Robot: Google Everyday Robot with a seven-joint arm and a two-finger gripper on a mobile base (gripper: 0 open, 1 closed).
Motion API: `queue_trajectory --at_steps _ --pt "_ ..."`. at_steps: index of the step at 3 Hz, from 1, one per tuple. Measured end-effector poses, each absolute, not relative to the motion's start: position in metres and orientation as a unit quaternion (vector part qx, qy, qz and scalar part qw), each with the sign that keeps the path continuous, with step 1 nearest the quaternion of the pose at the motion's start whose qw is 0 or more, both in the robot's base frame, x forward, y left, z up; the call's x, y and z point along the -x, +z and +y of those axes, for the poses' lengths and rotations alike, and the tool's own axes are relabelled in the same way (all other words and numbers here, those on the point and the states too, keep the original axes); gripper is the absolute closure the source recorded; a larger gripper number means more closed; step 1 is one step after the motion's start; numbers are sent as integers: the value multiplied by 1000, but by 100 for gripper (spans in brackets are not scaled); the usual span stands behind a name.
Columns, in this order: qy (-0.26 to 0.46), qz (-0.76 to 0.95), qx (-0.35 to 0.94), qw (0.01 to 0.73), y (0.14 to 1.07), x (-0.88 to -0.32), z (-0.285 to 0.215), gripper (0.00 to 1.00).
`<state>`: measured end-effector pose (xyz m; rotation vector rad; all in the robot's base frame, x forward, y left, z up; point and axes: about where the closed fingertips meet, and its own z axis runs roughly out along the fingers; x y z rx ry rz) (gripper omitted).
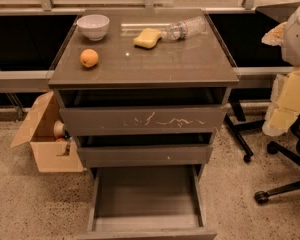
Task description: Place orange into bottom drawer
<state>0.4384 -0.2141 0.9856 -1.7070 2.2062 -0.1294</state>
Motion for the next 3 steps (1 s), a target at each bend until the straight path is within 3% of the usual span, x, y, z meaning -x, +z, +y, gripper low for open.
queue_trajectory --at_steps 1,3 --pt "-46 778 602 174 986 -439 -214 0" --pt "0 769 589 249 968 -513 -195 0"
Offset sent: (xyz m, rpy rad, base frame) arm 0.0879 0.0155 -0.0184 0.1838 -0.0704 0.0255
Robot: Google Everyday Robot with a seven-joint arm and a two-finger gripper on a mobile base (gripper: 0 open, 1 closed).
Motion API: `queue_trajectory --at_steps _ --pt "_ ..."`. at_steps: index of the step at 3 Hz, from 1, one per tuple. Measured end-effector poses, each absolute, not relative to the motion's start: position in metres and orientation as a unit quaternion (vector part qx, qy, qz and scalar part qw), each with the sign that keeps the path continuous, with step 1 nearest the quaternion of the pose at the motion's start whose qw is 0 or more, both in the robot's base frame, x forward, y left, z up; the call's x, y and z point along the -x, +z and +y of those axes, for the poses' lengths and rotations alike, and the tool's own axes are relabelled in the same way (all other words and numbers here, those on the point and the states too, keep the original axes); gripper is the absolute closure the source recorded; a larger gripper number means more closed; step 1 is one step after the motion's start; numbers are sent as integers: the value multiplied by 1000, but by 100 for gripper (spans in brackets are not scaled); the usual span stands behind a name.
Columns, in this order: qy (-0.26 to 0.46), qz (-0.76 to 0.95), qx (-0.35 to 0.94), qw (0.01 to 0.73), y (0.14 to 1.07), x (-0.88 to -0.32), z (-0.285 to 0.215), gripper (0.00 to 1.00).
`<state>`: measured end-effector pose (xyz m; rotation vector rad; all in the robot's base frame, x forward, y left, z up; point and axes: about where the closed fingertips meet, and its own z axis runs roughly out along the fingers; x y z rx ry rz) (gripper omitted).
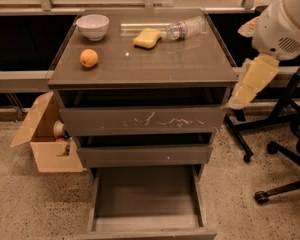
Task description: Place orange into bottom drawer
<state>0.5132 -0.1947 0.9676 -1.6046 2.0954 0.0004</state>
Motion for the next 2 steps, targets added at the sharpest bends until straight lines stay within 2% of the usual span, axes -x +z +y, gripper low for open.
queue_trajectory --at_steps 1,2 --pt "37 760 569 313 958 -558 -170 0" --pt "37 760 569 313 958 -558 -170 0"
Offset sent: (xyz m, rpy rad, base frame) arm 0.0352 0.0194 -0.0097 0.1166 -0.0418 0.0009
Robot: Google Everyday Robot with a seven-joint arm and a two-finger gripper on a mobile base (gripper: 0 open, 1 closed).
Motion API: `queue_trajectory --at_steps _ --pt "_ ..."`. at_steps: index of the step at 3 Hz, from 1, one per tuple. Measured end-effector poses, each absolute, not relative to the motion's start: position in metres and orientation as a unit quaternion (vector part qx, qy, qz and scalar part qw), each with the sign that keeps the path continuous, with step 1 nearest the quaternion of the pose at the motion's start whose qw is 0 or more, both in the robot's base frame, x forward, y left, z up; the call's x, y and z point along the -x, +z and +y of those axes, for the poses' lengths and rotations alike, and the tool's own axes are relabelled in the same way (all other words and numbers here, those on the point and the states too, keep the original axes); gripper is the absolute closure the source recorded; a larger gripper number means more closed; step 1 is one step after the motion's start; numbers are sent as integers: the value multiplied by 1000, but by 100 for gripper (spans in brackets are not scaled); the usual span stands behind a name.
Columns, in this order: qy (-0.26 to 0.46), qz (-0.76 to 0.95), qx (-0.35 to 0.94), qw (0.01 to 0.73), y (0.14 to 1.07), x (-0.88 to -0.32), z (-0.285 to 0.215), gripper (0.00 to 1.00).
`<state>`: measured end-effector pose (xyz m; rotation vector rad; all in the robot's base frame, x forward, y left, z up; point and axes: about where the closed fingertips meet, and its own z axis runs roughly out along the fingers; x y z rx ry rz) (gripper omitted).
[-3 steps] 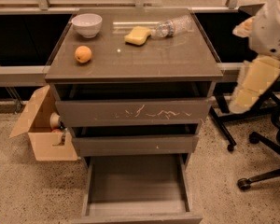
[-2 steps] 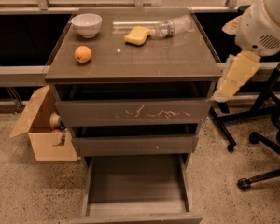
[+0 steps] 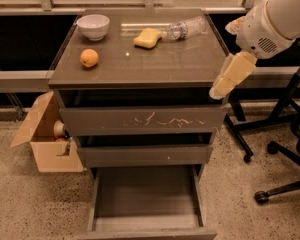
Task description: Place orange into bottom drawer
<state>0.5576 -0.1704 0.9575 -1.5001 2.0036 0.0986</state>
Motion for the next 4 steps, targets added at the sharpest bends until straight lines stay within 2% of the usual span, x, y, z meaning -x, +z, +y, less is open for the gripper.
queue_trajectory --at_steps 3,4 --pt "83 717 551 420 952 -705 -82 0" --pt "124 695 547 449 949 -730 -42 0"
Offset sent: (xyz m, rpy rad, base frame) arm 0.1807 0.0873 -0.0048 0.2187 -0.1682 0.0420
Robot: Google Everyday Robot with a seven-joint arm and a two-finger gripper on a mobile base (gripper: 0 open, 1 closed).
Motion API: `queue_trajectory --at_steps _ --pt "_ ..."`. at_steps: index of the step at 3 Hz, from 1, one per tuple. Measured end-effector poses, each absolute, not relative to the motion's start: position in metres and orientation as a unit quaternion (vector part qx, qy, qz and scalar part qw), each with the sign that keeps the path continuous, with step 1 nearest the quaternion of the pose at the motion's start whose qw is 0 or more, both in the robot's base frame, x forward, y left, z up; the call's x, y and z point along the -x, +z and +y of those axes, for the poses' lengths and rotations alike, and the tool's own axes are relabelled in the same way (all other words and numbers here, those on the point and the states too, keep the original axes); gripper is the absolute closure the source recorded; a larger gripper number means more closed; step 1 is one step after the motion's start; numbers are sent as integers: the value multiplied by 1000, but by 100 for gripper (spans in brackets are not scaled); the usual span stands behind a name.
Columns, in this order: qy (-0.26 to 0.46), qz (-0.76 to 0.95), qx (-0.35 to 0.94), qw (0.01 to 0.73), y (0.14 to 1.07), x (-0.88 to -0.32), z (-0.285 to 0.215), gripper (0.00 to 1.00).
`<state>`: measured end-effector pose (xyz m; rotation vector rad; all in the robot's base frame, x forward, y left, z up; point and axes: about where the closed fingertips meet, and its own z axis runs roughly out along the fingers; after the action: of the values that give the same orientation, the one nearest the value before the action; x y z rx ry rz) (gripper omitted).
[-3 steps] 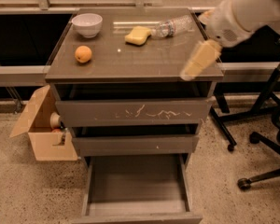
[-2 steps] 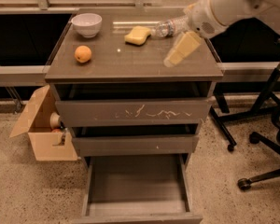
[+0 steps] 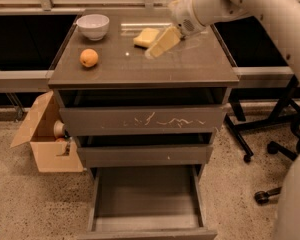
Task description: Place orange into bottom drawer
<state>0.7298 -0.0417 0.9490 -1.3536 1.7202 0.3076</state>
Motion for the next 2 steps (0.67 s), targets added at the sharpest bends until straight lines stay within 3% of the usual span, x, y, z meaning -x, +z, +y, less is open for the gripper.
queue_trajectory --at_steps 1,2 --pt "182 665 547 474 947 -748 4 0" --pt "190 666 542 476 942 -752 9 0"
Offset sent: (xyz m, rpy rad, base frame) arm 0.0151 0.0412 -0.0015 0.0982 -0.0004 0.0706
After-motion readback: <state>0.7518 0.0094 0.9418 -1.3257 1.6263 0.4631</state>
